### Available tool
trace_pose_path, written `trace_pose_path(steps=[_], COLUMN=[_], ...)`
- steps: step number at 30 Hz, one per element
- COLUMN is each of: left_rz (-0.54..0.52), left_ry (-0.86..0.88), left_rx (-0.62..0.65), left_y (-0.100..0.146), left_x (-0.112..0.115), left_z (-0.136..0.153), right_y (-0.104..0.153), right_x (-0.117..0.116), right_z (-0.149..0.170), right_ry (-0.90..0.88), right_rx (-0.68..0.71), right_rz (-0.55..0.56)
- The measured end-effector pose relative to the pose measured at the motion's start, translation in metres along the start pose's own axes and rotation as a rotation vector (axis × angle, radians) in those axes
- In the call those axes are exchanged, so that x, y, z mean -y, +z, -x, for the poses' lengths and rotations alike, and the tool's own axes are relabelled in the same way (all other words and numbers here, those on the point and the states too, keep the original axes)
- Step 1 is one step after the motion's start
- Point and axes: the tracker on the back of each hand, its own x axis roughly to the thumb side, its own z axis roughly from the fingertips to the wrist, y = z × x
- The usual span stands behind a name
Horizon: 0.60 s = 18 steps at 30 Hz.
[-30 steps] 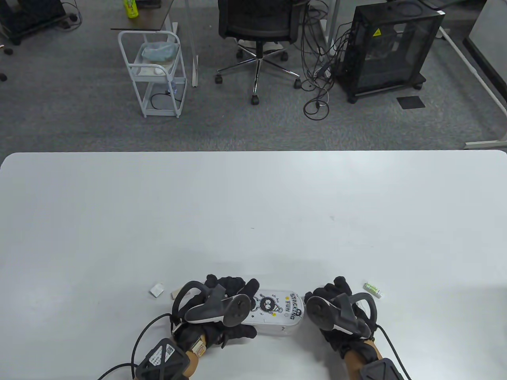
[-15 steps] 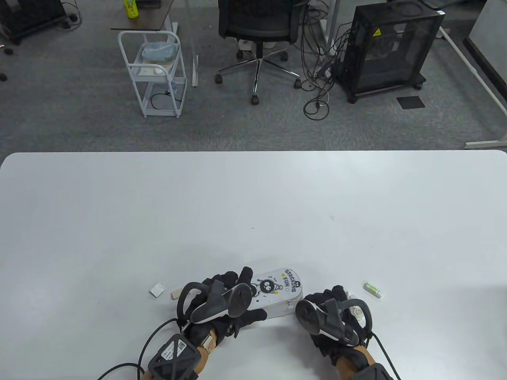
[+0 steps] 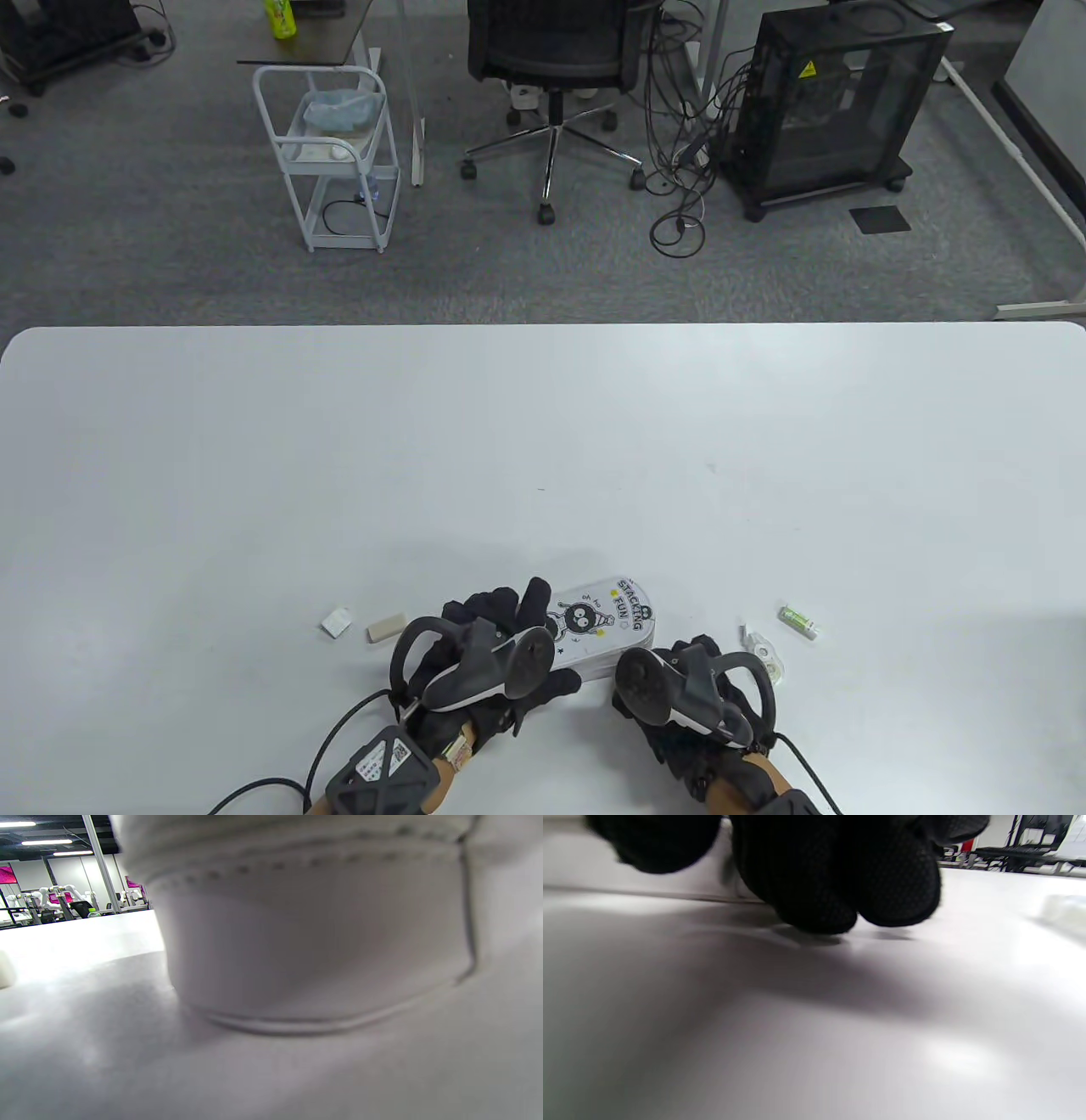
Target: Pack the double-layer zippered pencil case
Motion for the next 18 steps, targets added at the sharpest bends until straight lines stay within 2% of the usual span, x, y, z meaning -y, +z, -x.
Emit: trace_pose_path(steps=[2, 4, 7, 11, 13, 16, 18], left_rz=[0.006, 0.018, 0.042, 0.05, 0.057, 0.06, 0.055], left_ry=[-0.004, -0.005, -0.011, -0.036, -0.068, -0.03, -0.041], left_rx=[-0.013, -0.029, -0.052, -0.025, -0.013, -0.018, -0.019], left_y=[0.001, 0.002, 0.005, 0.012, 0.012, 0.011, 0.012], left_x=[0.0, 0.0, -0.001, -0.002, -0.003, -0.002, -0.003], left_z=[-0.001, -0.003, -0.009, -0.026, -0.029, -0.027, -0.027], right_y=[0.002, 0.002, 0.002, -0.003, -0.003, 0.0, 0.002], right_x=[0.004, 0.008, 0.006, 0.0, 0.002, 0.005, 0.007], right_z=[0.011, 0.02, 0.024, 0.016, 0.019, 0.021, 0.019], right_ry=[-0.001, -0.067, -0.155, -0.074, -0.092, -0.16, -0.101], right_rx=[-0.067, -0.125, -0.157, -0.18, -0.158, -0.147, -0.114], right_rz=[0.099, 0.148, 0.13, 0.074, 0.162, 0.218, 0.287])
